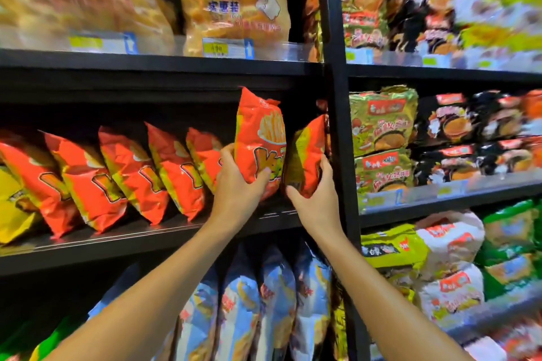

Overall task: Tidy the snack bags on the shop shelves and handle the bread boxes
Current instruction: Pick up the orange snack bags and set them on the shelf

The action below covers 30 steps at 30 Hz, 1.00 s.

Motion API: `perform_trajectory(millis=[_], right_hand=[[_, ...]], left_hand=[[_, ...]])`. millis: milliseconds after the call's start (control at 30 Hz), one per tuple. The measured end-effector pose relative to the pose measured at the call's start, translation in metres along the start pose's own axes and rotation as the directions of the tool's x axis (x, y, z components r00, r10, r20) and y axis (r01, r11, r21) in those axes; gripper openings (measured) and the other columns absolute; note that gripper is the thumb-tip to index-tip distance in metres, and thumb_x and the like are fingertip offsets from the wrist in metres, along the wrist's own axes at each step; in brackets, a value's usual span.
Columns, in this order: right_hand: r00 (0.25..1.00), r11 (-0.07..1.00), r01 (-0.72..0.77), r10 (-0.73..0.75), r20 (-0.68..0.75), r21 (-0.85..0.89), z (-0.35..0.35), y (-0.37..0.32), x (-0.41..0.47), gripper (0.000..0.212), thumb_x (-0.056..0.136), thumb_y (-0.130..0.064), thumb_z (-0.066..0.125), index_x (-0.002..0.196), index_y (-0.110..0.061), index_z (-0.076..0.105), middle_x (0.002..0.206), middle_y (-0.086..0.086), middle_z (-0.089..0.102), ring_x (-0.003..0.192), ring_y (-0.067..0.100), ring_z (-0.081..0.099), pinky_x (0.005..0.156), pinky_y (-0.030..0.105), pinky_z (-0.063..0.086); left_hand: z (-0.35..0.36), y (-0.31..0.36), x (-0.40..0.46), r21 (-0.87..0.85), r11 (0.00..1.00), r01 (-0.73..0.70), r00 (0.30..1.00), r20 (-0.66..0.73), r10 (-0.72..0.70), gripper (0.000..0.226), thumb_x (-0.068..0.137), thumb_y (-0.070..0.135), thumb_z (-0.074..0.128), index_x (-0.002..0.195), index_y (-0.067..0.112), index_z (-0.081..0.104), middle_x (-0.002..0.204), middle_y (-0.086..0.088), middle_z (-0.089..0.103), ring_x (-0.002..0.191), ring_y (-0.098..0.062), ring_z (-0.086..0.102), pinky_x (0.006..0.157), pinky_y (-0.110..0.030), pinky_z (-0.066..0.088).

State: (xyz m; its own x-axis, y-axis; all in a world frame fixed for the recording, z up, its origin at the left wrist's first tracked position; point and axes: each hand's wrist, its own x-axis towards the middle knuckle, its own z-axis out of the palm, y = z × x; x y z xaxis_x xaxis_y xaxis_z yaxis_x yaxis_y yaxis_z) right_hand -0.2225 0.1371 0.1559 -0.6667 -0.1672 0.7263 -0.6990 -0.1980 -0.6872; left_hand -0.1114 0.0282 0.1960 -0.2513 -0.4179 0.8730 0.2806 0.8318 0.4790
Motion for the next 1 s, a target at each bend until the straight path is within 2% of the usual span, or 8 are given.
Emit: perform_trajectory(millis=[67, 133, 300, 433, 600, 800, 933, 1000], right_hand=[[0.999, 0.999, -0.008, 0.007, -0.033, -0.04, 0.006, -0.003, 0.006, 0.1, 0.087, -0.02, 0.08, 0.164, -0.023, 0.016, 0.152, 0.009, 0.046, 0.139, 0.024, 0.047, 0.116, 0.037, 0.039], [0.999, 0.996, -0.03, 0.027, -0.036, -0.085, 0.009, -0.005, 0.011, 0.102, 0.089, -0.021, 0.079, 0.165, -0.026, 0.01, 0.152, 0.01, 0.047, 0.136, 0.027, 0.049, 0.112, 0.037, 0.041], [1.0, 0.964, 0.013, -0.007, 0.026, -0.267, 0.007, 0.008, 0.017, 0.096, 0.097, -0.02, 0.07, 0.165, -0.032, 0.004, 0.17, 0.002, 0.02, 0.145, 0.027, 0.041, 0.106, 0.039, 0.044], [0.998, 0.918, 0.058, -0.051, 0.028, -0.392, 0.013, 0.015, 0.012, 0.085, 0.101, -0.027, 0.063, 0.165, -0.036, 0.008, 0.172, -0.001, 0.016, 0.139, 0.03, 0.05, 0.103, 0.046, 0.049], [0.998, 0.899, 0.067, -0.068, 0.014, -0.432, 0.013, 0.017, 0.008, 0.083, 0.103, -0.032, 0.06, 0.165, -0.036, 0.007, 0.173, -0.002, 0.014, 0.138, 0.028, 0.051, 0.102, 0.045, 0.049], [0.997, 0.894, 0.071, -0.07, 0.019, -0.443, 0.013, 0.019, 0.006, 0.081, 0.105, -0.037, 0.057, 0.165, -0.036, 0.003, 0.174, -0.002, 0.006, 0.14, 0.026, 0.05, 0.1, 0.043, 0.051], [0.997, 0.906, 0.076, -0.067, 0.037, -0.417, 0.012, 0.022, 0.007, 0.087, 0.103, -0.036, 0.06, 0.165, -0.037, -0.001, 0.174, -0.005, -0.001, 0.139, 0.025, 0.051, 0.099, 0.045, 0.053], [0.996, 0.911, 0.088, -0.081, 0.035, -0.404, 0.011, 0.024, 0.004, 0.087, 0.102, -0.036, 0.061, 0.165, -0.037, 0.001, 0.174, -0.008, -0.001, 0.139, 0.023, 0.051, 0.097, 0.041, 0.053]], left_hand=[[0.009, -0.002, 0.007, 0.037, 0.999, -0.017, 1.0, -0.01, 0.017, 0.062, 0.085, 0.019, 0.08, 0.132, 0.014, 0.04, 0.119, -0.001, 0.065, 0.109, -0.02, 0.064, 0.09, -0.035, 0.05], [0.017, -0.004, 0.012, 0.062, 0.997, -0.037, 0.999, -0.01, 0.038, 0.061, 0.086, 0.016, 0.078, 0.13, 0.014, 0.036, 0.12, -0.003, 0.061, 0.109, -0.021, 0.061, 0.085, -0.028, 0.044], [0.034, -0.028, 0.013, 0.138, 0.99, -0.025, 0.988, 0.153, 0.004, 0.074, 0.088, 0.015, 0.074, 0.142, 0.017, 0.023, 0.136, -0.007, 0.05, 0.124, -0.028, 0.056, 0.099, -0.042, 0.049], [0.035, -0.035, 0.007, 0.144, 0.989, -0.041, 0.954, 0.301, -0.004, 0.11, 0.089, 0.014, 0.07, 0.161, 0.023, -0.013, 0.169, -0.006, 0.007, 0.157, -0.021, 0.011, 0.128, -0.042, 0.017], [0.028, -0.04, 0.014, 0.166, 0.974, -0.151, 0.892, 0.447, 0.062, 0.12, 0.092, 0.005, 0.064, 0.152, 0.037, -0.034, 0.167, 0.0, -0.03, 0.152, -0.009, -0.027, 0.127, -0.038, -0.002], [0.043, -0.036, 0.019, 0.261, 0.946, -0.19, 0.877, 0.478, 0.045, 0.116, 0.1, 0.009, 0.06, 0.142, 0.052, -0.039, 0.162, -0.005, -0.041, 0.156, -0.035, -0.019, 0.126, -0.053, -0.001], [0.039, -0.041, 0.016, 0.322, 0.924, -0.207, 0.861, 0.508, 0.016, 0.115, 0.098, 0.031, 0.066, 0.147, 0.051, -0.037, 0.159, -0.002, -0.046, 0.154, -0.038, -0.024, 0.126, -0.059, 0.001], [0.032, -0.044, 0.013, 0.344, 0.91, -0.232, 0.834, 0.551, 0.004, 0.11, 0.099, 0.028, 0.064, 0.15, 0.053, -0.031, 0.157, 0.001, -0.049, 0.153, -0.038, -0.027, 0.126, -0.061, 0.004]])
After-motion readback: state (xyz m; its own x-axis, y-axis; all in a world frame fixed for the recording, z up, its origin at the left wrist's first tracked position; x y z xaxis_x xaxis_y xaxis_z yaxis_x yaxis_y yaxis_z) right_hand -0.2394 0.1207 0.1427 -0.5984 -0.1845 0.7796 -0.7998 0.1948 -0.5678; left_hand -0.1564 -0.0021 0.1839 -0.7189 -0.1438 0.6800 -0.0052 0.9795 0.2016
